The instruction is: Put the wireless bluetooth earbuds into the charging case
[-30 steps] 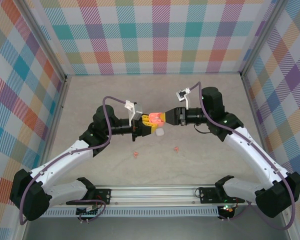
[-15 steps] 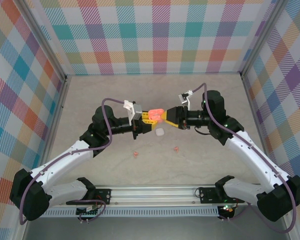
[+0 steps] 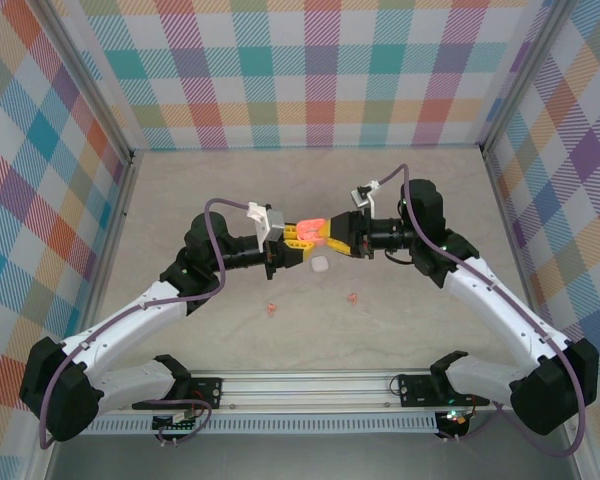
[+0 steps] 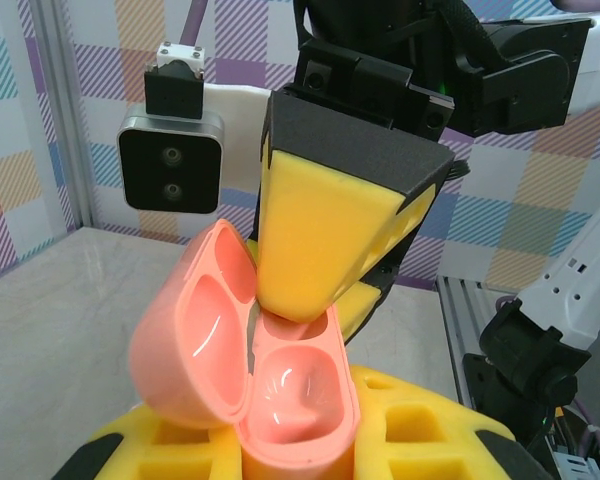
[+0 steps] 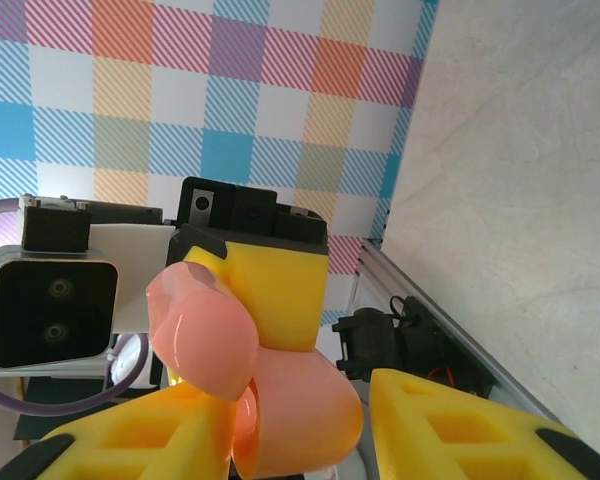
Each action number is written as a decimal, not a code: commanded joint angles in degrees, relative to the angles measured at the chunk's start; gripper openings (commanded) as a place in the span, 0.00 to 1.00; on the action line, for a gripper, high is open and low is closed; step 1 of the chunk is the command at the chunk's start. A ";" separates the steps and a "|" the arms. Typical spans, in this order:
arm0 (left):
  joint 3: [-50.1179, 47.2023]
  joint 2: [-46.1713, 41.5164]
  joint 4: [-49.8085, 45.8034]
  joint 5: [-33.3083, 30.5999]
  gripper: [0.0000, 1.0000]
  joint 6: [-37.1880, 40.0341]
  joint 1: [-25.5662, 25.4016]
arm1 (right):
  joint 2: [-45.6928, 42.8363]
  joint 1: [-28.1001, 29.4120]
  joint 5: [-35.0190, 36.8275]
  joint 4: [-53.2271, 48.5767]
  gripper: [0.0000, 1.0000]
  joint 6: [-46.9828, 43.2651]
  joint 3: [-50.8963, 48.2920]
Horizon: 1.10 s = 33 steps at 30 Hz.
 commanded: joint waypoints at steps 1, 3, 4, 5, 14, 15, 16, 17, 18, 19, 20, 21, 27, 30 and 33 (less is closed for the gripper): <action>-0.57 -0.54 4.69 2.01 0.09 1.29 -0.58 | 1.25 -0.17 -1.17 3.53 0.40 3.19 -1.70; -0.61 -0.36 5.45 1.99 0.09 1.05 -0.58 | 1.61 -0.18 -1.37 4.20 0.41 3.76 -1.89; -0.72 -0.24 5.78 1.95 0.09 0.88 -0.58 | 1.74 -0.17 -1.50 4.53 0.42 4.00 -1.89; -0.61 -0.16 6.11 1.94 0.09 0.75 -0.58 | 1.85 -0.17 -1.59 5.00 0.43 4.24 -2.02; -0.82 1.00 8.28 1.40 0.10 -1.31 -0.58 | 2.58 -0.17 -2.04 7.60 0.39 5.62 -2.45; -0.73 1.07 8.21 1.35 0.10 -1.41 -0.58 | 2.51 -0.18 -2.14 7.59 0.39 5.50 -2.45; -0.76 1.09 7.96 1.14 0.10 -1.45 -0.58 | 2.45 -0.19 -2.16 7.45 0.39 5.31 -2.41; -0.80 1.01 7.77 0.97 0.10 -1.37 -0.58 | 2.33 -0.17 -2.07 7.35 0.40 4.97 -2.46; -0.91 0.81 7.59 0.82 0.10 -1.37 -0.56 | 2.16 -0.17 -1.92 7.12 0.40 4.72 -2.50; -1.05 0.55 7.15 0.64 0.10 -1.29 -0.58 | 2.01 -0.17 -1.68 6.98 0.40 4.49 -2.54; -1.05 0.40 6.49 0.34 0.10 -1.08 -0.58 | 1.92 -0.19 -1.55 6.98 0.40 4.36 -2.50; -1.06 0.04 5.23 -0.17 0.09 -0.77 -0.58 | 1.81 -0.17 -1.54 6.99 0.41 4.19 -2.47; -3.80 -4.98 -2.46 -5.57 0.09 1.62 -0.39 | -0.92 -0.17 3.25 -3.17 0.53 -4.01 0.62; -5.97 -7.90 -4.14 -7.59 0.09 1.27 -0.32 | -2.23 -0.17 5.89 -6.33 0.52 -6.62 1.05; -7.42 -10.64 -7.95 -9.83 0.09 1.57 -0.23 | -2.78 -0.17 8.66 -8.82 0.51 -8.30 1.41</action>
